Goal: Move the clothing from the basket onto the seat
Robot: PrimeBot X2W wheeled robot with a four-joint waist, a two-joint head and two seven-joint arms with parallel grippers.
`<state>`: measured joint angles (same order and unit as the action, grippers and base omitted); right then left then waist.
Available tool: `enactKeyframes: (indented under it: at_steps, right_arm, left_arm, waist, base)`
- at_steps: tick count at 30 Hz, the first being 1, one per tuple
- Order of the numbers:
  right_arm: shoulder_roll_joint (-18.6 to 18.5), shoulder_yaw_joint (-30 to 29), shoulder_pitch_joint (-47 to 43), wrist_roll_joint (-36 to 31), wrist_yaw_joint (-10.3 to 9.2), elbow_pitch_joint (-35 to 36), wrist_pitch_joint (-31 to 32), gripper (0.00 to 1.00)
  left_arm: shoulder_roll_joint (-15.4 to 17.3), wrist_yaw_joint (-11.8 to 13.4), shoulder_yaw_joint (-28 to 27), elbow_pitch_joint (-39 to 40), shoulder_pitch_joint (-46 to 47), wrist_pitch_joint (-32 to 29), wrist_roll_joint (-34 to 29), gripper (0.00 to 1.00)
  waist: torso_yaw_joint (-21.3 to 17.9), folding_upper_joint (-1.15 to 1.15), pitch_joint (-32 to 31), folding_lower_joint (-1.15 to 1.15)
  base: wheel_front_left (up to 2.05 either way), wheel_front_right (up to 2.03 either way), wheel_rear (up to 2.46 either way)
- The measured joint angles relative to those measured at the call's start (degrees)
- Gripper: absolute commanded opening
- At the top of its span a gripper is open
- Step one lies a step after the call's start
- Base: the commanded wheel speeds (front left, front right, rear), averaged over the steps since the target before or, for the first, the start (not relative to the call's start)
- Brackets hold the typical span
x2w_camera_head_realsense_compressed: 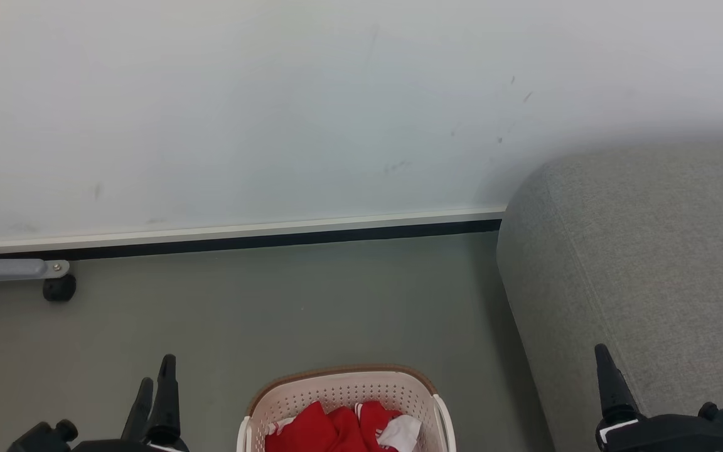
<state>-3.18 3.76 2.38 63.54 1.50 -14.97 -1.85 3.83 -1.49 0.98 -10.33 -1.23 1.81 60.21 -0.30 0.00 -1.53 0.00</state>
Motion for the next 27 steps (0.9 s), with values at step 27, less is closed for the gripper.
enactKeyframes:
  at_steps: [27]
  right_arm:
    - [-2.4, 8.5, -0.8, -21.1, -2.64, 0.7, -4.9, 1.0]
  left_arm:
    - [2.6, 3.5, 4.2, 1.6, -4.1, 5.1, -25.2, 1.0]
  waist:
    - [-0.3, 0.0, -1.5, 0.0]
  base:
    - [0.0, 0.0, 0.0]
